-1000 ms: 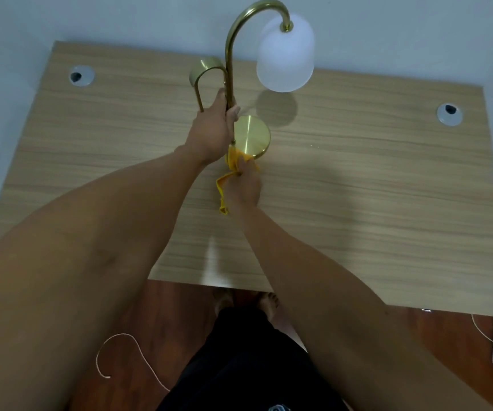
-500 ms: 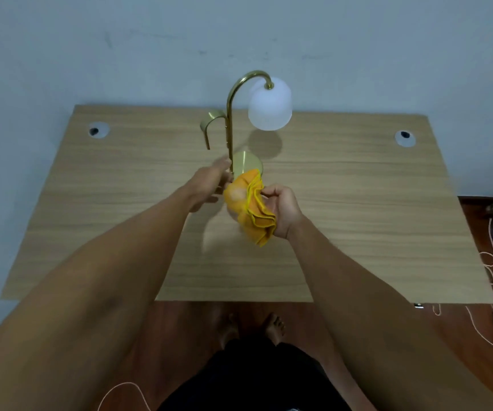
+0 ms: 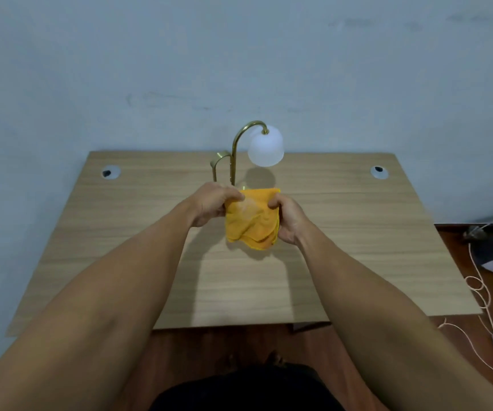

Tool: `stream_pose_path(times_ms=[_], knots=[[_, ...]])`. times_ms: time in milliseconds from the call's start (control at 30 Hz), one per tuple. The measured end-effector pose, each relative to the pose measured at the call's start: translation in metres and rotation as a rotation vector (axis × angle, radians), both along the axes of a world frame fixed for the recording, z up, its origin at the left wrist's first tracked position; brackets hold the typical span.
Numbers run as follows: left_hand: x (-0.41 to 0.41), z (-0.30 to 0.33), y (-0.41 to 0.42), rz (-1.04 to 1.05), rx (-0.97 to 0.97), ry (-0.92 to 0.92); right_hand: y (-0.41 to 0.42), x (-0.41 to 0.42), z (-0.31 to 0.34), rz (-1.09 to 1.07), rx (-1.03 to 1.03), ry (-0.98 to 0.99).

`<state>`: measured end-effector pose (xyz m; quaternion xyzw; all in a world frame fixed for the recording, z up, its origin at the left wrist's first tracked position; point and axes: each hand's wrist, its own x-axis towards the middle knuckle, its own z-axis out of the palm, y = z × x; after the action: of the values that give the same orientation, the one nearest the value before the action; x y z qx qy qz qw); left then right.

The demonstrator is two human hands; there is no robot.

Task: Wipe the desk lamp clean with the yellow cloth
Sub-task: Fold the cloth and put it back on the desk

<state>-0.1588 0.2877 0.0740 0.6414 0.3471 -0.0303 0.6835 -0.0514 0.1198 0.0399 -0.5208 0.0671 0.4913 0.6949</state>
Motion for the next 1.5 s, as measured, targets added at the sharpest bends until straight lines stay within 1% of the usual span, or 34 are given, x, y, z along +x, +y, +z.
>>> stream_pose_path(times_ms=[67,233,333,400,533,600,733,867,933,1067,1133,1233,1367,1500], knots=[[0.001,0.004,-0.002,0.017,0.024,-0.013,-0.006,0.004,0.004,-0.002,-0.008,-0.001],[0.000,0.003,-0.019,0.015,0.044,-0.002,-0.027,0.006,0.006,0.219,-0.032,-0.137],[-0.001,-0.001,-0.036,0.024,0.020,0.022,-0.038,0.011,0.004,0.207,-0.009,-0.188],[0.002,-0.005,-0.052,0.035,-0.041,0.036,-0.050,0.017,0.003,0.181,0.005,-0.206],[0.015,-0.015,-0.094,0.008,-0.240,0.064,-0.093,0.039,-0.006,0.139,-0.032,-0.260],[0.024,-0.023,-0.119,0.077,-0.300,0.054,-0.120,0.052,-0.009,0.133,-0.053,-0.270],[0.047,-0.036,-0.179,0.211,-0.367,0.019,-0.176,0.079,-0.016,0.116,-0.085,-0.261],[0.070,-0.056,-0.231,0.226,-0.400,0.046,-0.222,0.103,-0.031,0.120,-0.108,-0.262],[0.078,-0.064,-0.254,0.222,-0.373,0.081,-0.240,0.114,-0.039,0.127,-0.136,-0.257],[0.092,-0.073,-0.289,0.152,-0.198,0.139,-0.271,0.132,-0.059,0.175,-0.228,-0.240],[0.097,-0.079,-0.302,0.128,-0.151,0.163,-0.284,0.138,-0.065,0.231,-0.306,-0.304],[0.103,-0.091,-0.318,0.081,-0.092,0.196,-0.297,0.145,-0.075,0.313,-0.456,-0.453],[0.114,-0.111,-0.328,0.051,-0.012,0.208,-0.306,0.155,-0.097,0.405,-0.537,-0.485],[0.125,-0.132,-0.333,0.068,0.016,0.206,-0.306,0.164,-0.115,0.477,-0.656,-0.669]])
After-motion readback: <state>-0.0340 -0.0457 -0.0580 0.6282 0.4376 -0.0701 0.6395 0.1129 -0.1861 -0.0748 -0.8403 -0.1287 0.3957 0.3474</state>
